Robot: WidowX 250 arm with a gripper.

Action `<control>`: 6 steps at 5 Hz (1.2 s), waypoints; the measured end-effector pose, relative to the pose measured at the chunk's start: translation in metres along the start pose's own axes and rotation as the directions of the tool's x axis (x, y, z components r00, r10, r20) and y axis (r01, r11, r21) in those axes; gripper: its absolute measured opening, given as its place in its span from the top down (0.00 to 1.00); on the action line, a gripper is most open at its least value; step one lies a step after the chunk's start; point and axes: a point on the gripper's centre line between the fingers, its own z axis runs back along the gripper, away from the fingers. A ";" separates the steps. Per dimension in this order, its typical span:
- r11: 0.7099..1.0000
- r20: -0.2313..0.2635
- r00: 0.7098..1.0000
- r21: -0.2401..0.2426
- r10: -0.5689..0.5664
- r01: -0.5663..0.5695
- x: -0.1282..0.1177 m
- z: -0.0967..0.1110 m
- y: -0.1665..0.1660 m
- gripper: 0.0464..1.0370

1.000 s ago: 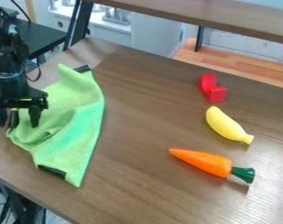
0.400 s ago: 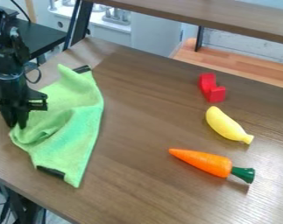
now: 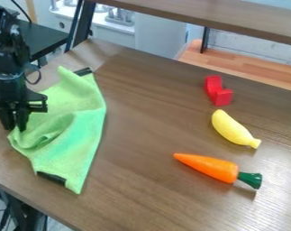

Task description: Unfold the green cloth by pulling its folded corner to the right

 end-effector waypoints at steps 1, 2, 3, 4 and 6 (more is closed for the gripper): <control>1.000 -0.013 1.000 0.011 0.015 -0.015 0.000 -0.002 0.001 0.43; 0.999 -0.014 1.000 0.023 0.024 -0.024 0.001 -0.002 0.002 0.27; 0.999 -0.013 0.999 0.034 0.035 -0.034 0.001 -0.002 0.004 0.57; 0.998 -0.011 0.999 0.038 0.041 -0.041 0.001 -0.002 0.004 0.82; 0.999 -0.018 0.999 0.038 0.033 -0.032 0.000 -0.004 0.001 1.00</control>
